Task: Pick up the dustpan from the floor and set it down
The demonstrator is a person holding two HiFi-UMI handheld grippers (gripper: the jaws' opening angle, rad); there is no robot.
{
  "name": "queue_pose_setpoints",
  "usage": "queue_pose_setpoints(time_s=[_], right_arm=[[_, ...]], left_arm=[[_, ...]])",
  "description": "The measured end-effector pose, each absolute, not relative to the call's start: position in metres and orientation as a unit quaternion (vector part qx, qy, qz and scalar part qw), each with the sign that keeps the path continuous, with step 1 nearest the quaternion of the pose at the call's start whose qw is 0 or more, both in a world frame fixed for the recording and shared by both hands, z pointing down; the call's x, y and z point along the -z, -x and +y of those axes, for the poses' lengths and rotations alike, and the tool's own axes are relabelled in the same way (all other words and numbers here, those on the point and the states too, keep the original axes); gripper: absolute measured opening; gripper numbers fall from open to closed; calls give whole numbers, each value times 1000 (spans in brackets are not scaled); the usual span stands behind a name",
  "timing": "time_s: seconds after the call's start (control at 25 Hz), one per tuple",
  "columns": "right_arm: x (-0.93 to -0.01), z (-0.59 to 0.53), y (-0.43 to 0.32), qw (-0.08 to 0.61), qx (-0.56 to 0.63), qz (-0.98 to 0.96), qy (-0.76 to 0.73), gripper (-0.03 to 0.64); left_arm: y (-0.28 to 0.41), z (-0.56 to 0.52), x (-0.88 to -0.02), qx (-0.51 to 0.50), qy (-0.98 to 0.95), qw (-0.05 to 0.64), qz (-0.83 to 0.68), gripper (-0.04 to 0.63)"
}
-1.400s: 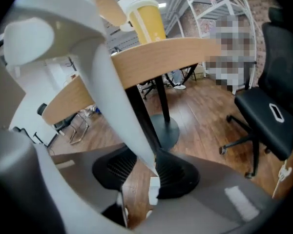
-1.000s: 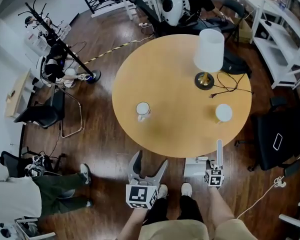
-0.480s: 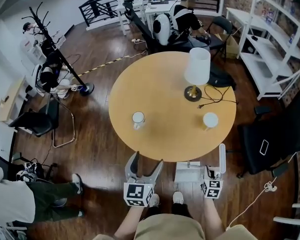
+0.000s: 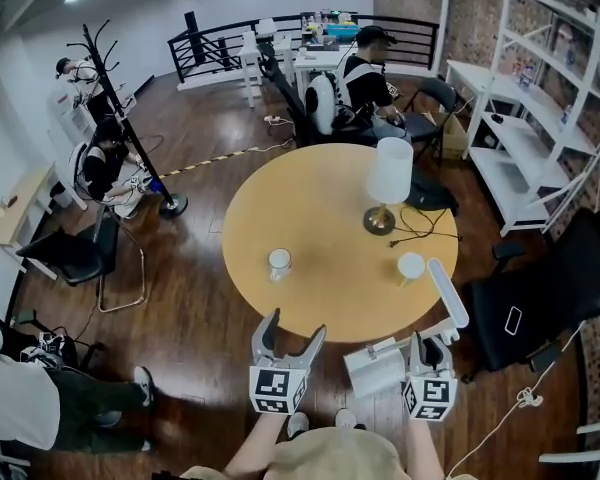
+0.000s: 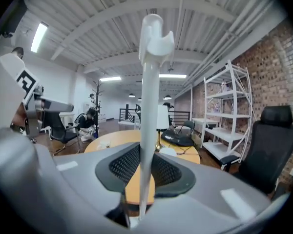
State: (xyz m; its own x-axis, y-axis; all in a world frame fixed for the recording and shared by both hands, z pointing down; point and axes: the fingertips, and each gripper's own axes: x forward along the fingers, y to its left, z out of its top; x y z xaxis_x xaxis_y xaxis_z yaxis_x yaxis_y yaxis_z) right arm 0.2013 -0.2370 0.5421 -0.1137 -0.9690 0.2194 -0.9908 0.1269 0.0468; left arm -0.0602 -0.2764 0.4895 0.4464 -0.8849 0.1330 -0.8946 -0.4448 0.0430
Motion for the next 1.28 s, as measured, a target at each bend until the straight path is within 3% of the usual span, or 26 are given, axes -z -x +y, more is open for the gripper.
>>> queue_pose_setpoints(time_s=[0.4, 1.28], right_arm=[[-419, -240, -176, 10, 11, -745, -667, 74], [-385, -225, -157, -26, 43, -756, -653, 72]], left_arm=[[84, -276, -413, -7, -838, -4, -545, 396], [101, -260, -406, 1, -829, -13, -559, 394]])
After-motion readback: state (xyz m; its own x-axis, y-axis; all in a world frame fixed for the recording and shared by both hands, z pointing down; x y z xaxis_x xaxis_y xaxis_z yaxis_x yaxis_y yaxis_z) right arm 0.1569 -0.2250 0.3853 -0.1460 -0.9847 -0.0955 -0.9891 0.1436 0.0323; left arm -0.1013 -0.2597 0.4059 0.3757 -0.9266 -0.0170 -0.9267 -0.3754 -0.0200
